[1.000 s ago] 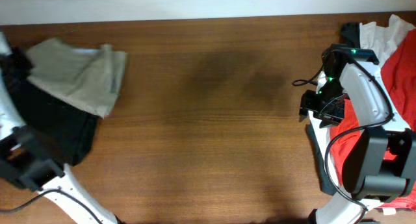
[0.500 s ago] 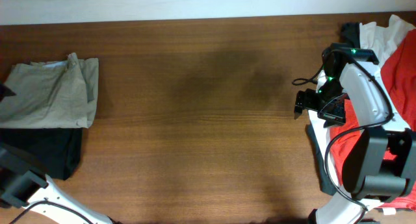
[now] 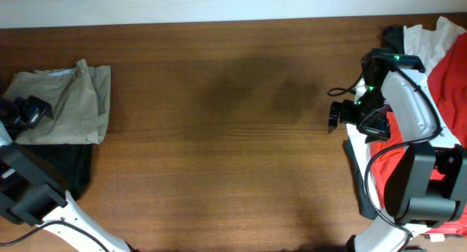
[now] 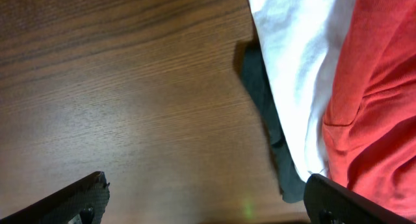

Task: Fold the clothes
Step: 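Place the folded shorts onto the black garment at left and release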

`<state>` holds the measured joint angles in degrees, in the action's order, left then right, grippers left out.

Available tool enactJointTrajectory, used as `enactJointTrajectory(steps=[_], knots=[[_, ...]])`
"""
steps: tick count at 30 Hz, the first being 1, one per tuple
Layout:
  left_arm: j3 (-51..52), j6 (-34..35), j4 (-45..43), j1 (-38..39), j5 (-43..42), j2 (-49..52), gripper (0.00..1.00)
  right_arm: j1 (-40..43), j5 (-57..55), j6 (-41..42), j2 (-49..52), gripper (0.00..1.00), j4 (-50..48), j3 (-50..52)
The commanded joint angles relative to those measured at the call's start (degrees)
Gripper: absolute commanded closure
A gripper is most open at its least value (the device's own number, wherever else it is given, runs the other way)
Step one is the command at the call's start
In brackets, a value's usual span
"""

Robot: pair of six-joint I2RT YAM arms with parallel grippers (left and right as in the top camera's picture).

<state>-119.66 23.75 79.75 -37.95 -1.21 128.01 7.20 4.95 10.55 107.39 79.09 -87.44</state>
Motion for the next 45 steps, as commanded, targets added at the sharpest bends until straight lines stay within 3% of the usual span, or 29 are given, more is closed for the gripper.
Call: enactJointTrajectory(steps=[1,3,4,5,6,7,10,12,14,24,28,29,31,34,38,45], knots=[[7.5,3.7,-7.4,-0.5,1.0,-1.0,0.01,0.0,-0.5,0.2,-0.6,0.01,0.0,-0.9],[11.7,3.6,-12.7,-0.4,0.3,-1.0,0.04,0.0,-0.5,0.2,-0.6,0.01,0.0,-0.9],[11.6,1.6,-14.6,-0.4,-1.2,-1.1,0.21,0.0,-0.5,0.2,-0.6,0.01,0.0,-0.9],[11.2,-0.7,-16.0,-0.4,-2.8,-1.5,0.65,0.0,-0.5,0.2,-0.6,0.01,0.0,-0.9],[9.9,-3.9,-17.5,-0.4,-5.4,-2.5,1.00,0.0,-0.5,0.2,-0.6,0.01,0.0,-0.9],[8.8,-5.2,-18.2,-0.4,-6.9,-3.2,1.00,0.0,-0.5,0.2,-0.6,0.01,0.0,-0.9],[0.9,-7.6,-16.7,0.5,-12.9,-8.6,1.00,0.0,-0.5,0.2,-0.6,0.01,0.0,-0.9],[-0.3,-7.6,-16.0,0.7,-11.1,-15.1,1.00,0.0,-0.5,0.2,-0.6,0.01,0.0,-0.9],[-0.3,-7.7,-14.0,0.7,-4.2,-19.6,1.00,0.0,-0.5,0.2,-0.6,0.01,-0.1,-0.9],[8.3,-8.5,-9.8,0.4,-0.2,-19.2,0.99,0.0,-0.5,0.2,-0.6,0.01,0.2,-0.9],[8.3,-8.4,-0.5,0.3,2.1,-19.2,0.95,0.0,-0.5,0.2,-0.6,0.01,0.0,-0.9],[8.3,-8.4,2.0,0.3,2.1,-19.2,0.39,0.0,-0.5,0.2,-0.6,0.01,0.0,-0.9],[8.3,-8.4,3.7,0.3,1.1,-19.2,0.06,0.0,-0.5,0.2,-0.6,0.01,0.0,-0.9],[8.2,-8.5,2.6,0.3,0.0,-19.4,0.04,0.0,-0.5,0.2,-0.6,0.01,-0.1,-0.9],[8.3,-9.0,-10.7,-0.3,11.8,-18.6,0.02,0.0,-0.5,0.2,-0.6,0.01,-0.2,-0.9],[8.3,-10.9,-17.4,-10.1,10.3,-4.6,0.01,0.0,-0.5,0.2,-0.6,0.01,-0.2,-0.9]])
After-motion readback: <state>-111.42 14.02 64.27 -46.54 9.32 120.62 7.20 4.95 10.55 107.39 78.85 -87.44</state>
